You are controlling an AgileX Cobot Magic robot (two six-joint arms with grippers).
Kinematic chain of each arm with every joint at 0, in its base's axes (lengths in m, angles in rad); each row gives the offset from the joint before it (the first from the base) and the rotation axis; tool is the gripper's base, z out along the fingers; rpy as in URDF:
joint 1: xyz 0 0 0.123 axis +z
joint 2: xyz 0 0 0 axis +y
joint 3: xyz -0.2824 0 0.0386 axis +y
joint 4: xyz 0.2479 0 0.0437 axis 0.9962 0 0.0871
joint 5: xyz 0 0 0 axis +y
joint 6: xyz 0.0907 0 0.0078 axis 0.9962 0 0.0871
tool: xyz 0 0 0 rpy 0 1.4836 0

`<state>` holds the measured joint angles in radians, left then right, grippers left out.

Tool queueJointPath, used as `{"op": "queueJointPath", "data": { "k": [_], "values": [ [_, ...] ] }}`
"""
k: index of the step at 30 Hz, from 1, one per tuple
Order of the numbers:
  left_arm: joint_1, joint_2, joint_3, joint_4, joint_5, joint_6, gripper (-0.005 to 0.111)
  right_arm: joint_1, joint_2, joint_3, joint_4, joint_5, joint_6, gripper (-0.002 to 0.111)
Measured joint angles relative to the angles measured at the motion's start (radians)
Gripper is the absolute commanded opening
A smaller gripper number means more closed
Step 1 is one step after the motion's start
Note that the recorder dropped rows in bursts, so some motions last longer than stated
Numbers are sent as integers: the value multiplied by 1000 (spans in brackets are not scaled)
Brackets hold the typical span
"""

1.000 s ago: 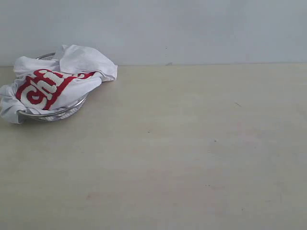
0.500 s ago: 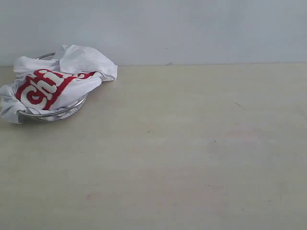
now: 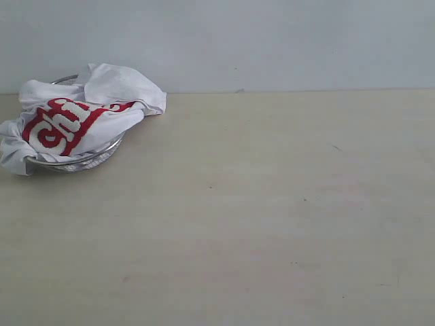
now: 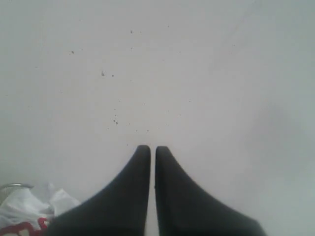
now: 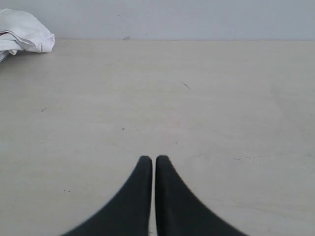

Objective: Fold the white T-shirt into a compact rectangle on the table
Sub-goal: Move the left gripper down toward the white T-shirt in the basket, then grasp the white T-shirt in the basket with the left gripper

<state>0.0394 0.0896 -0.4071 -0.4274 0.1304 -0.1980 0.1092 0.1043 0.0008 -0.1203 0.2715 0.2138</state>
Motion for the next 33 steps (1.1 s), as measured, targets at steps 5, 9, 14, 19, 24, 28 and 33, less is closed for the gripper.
{"op": "queueJointPath", "data": {
  "k": [5,9,14,19,24,28,33],
  "values": [
    [0,274,-239,-3,76,145,4,0,0,0,0,0,0,0],
    [0,551,-479,-5,203,275,4,0,0,0,0,0,0,0],
    [0,870,-698,-7,343,344,4,0,0,0,0,0,0,0],
    [39,1133,-774,-10,382,421,4,0,0,0,0,0,0,0],
    [192,1304,-803,-183,397,653,4,0,0,0,0,0,0,0],
    [319,1446,-823,-556,508,1045,4,0,0,0,0,0,0,0],
    [393,1632,-863,-806,624,1384,4,0,0,0,0,0,0,0]
  ]
}}
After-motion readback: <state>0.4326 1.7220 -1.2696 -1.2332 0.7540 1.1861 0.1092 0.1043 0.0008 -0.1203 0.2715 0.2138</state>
